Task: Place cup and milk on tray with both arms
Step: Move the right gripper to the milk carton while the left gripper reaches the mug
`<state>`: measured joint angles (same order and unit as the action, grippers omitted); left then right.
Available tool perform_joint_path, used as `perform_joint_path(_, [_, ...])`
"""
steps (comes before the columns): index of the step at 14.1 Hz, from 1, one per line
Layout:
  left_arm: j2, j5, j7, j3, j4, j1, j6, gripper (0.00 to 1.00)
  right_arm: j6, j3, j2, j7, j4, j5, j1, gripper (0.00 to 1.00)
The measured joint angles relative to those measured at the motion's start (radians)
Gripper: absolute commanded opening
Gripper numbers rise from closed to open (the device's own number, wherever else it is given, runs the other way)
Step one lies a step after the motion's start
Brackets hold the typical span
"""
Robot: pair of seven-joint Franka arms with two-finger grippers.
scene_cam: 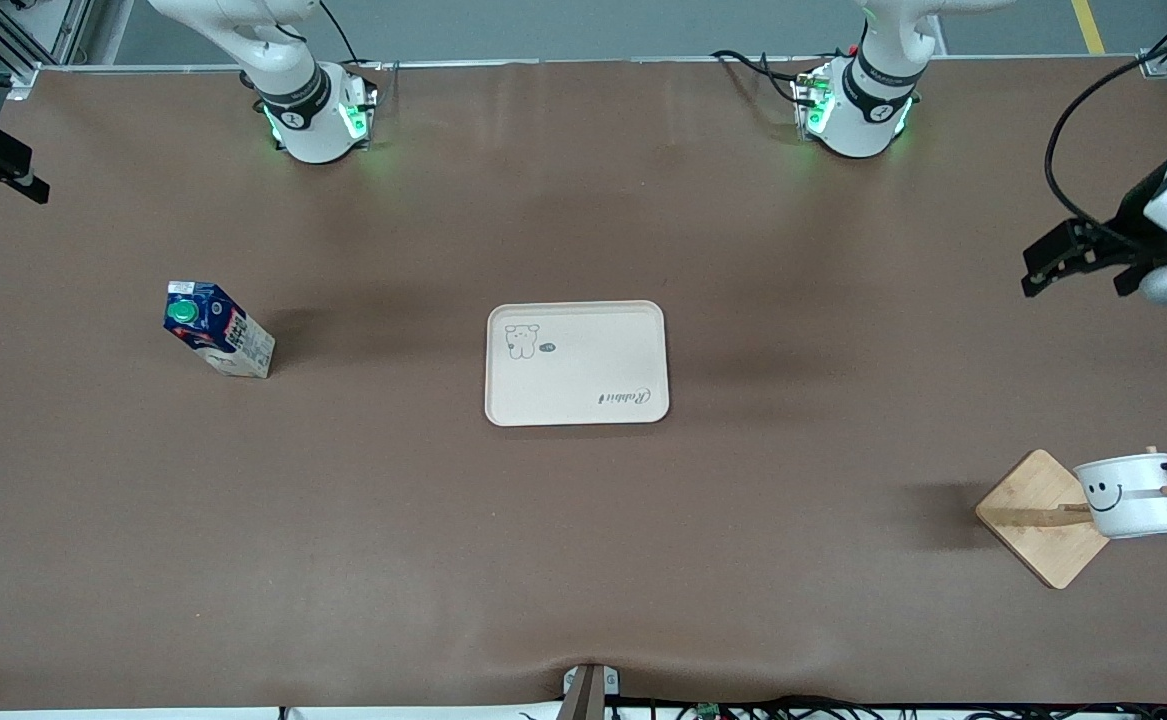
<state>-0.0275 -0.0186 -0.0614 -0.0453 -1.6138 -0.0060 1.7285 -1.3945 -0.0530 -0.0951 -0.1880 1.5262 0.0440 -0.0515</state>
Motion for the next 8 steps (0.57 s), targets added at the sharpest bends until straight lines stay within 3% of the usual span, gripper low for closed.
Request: perform_joint_path(8, [-0.035,-0.001,-0.174,0.003,-0.242,0.035,0.410,1.00,-0.004,-0.007,0.050,0.000,0.002,0.000,-0.003,1.00])
